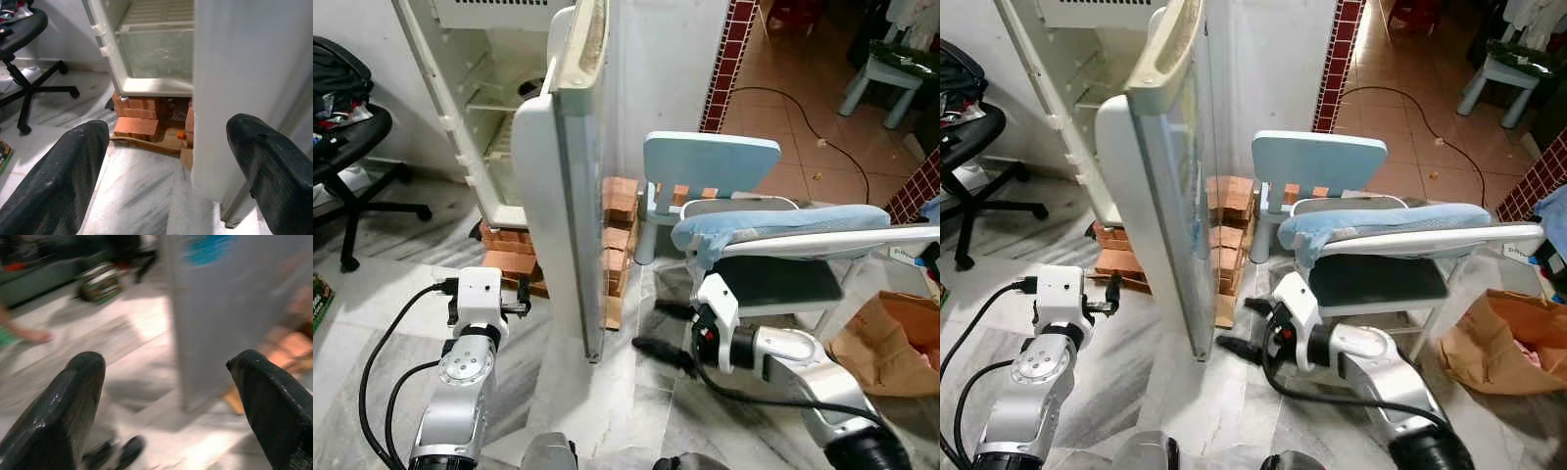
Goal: Restocking fridge
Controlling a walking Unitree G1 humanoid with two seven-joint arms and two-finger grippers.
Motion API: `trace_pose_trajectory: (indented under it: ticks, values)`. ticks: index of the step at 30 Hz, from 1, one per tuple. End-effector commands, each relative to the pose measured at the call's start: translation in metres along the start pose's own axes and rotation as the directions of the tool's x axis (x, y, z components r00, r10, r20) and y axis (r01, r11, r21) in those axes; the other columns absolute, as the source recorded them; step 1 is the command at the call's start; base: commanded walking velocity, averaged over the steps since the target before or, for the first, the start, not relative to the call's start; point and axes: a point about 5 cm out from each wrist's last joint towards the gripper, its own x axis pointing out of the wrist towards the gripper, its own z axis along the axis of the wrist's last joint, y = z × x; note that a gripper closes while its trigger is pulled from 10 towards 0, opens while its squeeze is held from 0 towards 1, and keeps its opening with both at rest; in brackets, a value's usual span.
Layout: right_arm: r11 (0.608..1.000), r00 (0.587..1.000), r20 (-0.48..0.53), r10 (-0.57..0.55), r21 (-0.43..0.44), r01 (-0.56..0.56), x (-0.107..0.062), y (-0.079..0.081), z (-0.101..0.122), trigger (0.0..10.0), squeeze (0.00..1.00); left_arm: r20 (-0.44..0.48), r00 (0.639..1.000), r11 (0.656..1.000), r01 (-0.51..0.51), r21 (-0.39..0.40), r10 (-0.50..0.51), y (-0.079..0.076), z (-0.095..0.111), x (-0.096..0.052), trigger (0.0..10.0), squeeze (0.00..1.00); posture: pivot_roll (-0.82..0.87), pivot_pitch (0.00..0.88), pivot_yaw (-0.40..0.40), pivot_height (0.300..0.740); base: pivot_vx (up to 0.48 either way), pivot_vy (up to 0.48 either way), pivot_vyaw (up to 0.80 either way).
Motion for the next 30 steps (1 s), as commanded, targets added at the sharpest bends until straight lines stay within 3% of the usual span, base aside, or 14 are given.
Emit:
trace_pose_trajectory:
  ticks: [1, 5, 13, 16, 18, 19, 21, 22, 30]
  values:
    - [0.988, 0.986, 0.067, -0.151, -0.023, 0.153, 0.000, -0.011, 0.011, 10.0, 0.00, 0.003, 1.000, 1.000, 0.007, 0.010, -0.007, -0.001, 0.000, 0.001, 10.0, 0.00, 0.05, 0.009, -0.013, 0.740, 0.000, 0.000, 0.00]
    - [0.944, 0.933, 0.151, -0.327, 0.001, 0.331, 0.000, -0.011, 0.013, 10.0, 0.00, 0.031, 0.999, 0.998, 0.033, 0.045, -0.034, -0.004, 0.004, 0.006, 10.0, 0.00, 0.02, 0.007, -0.005, 0.740, 0.000, 0.000, 0.00]
    - [0.900, 0.879, 0.205, -0.431, 0.025, 0.435, 0.001, -0.004, 0.012, 10.0, 0.00, 0.066, 0.997, 0.998, 0.031, 0.062, -0.035, -0.008, 0.010, 0.011, 10.0, 0.00, 0.00, 0.016, 0.000, 0.740, 0.000, 0.000, 0.00]
    - [0.813, 0.776, 0.256, -0.577, 0.088, 0.576, -0.011, -0.010, 0.015, 10.0, 0.00, 0.082, 0.996, 0.998, 0.018, 0.067, -0.024, -0.001, 0.014, 0.013, 10.0, 0.00, 0.00, 0.035, -0.001, 0.740, 0.000, 0.000, 0.00]
    - [0.806, 0.767, 0.261, -0.586, 0.089, 0.585, -0.012, -0.010, 0.016, 10.0, 0.00, 0.083, 0.996, 0.997, 0.018, 0.069, -0.023, -0.001, 0.014, 0.012, 10.0, 0.00, 0.00, 0.035, -0.001, 0.740, 0.000, 0.000, 0.00]
    - [0.778, 0.736, 0.263, -0.624, 0.117, 0.617, -0.019, -0.011, 0.013, 10.0, 0.00, 0.081, 0.997, 0.998, 0.014, 0.068, -0.019, 0.003, 0.012, 0.012, 10.0, 0.00, -0.01, 0.047, -0.002, 0.740, 0.000, 0.000, 0.00]
    - [0.768, 0.725, 0.261, -0.637, 0.126, 0.628, -0.021, -0.011, 0.011, 10.0, 0.00, 0.079, 0.997, 0.998, 0.012, 0.069, -0.018, 0.004, 0.011, 0.012, 10.0, 0.00, -0.01, 0.047, -0.002, 0.740, 0.000, 0.000, 0.00]
    - [0.738, 0.697, 0.248, -0.673, 0.164, 0.655, -0.025, -0.011, 0.007, 10.0, 0.00, 0.071, 0.997, 0.997, 0.012, 0.074, -0.017, 0.006, 0.010, 0.012, 10.0, 0.00, -0.01, 0.055, 0.003, 0.740, 0.000, 0.480, 0.00]
    - [0.723, 0.673, 0.272, -0.688, 0.169, 0.670, -0.021, -0.011, 0.014, 10.0, 0.00, 0.104, 0.994, 0.994, 0.033, 0.100, -0.044, 0.002, 0.016, 0.013, 10.0, 0.00, -0.01, 0.069, 0.011, 0.740, 0.000, 0.479, 0.00]
